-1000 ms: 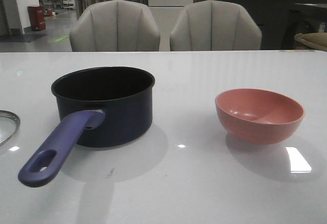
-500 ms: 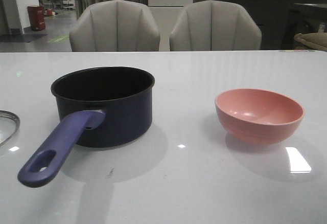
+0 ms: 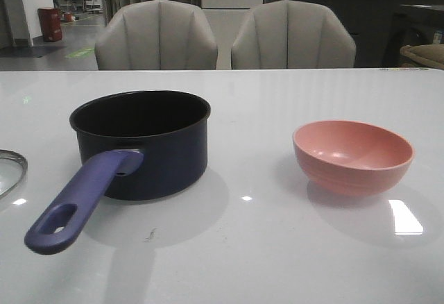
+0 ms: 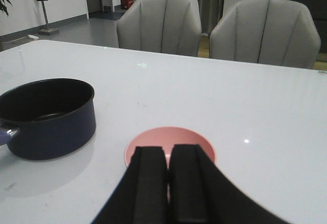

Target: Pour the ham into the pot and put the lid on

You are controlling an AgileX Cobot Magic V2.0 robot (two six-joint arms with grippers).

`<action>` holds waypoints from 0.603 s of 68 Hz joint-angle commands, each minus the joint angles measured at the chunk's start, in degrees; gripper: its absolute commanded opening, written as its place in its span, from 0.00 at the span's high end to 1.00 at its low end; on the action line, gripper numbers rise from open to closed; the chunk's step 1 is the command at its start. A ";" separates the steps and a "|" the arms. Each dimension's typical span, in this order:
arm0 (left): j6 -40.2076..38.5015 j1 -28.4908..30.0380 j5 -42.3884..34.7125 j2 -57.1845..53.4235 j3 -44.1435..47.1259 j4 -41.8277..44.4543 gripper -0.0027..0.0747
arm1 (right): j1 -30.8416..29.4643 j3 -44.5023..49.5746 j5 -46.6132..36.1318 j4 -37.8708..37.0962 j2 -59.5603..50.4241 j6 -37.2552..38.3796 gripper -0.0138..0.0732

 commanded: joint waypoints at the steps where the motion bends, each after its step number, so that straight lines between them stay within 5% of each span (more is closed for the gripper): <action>1: -0.05 -0.60 -4.22 0.61 -1.47 -0.64 0.38 | 0.05 -1.56 -3.71 0.35 0.56 -0.44 0.66; 9: -0.05 -0.60 -3.82 0.61 -2.16 -0.38 0.34 | 0.05 -1.56 -3.71 0.35 0.56 -0.44 0.66; 22: -0.05 -0.60 3.28 8.51 -8.36 0.33 0.07 | 0.05 -1.56 -3.71 0.35 0.56 -0.44 0.66; 41: -5.27 3.58 4.79 30.02 -17.75 2.96 0.08 | 0.05 -1.56 -3.71 0.35 0.56 -0.44 0.66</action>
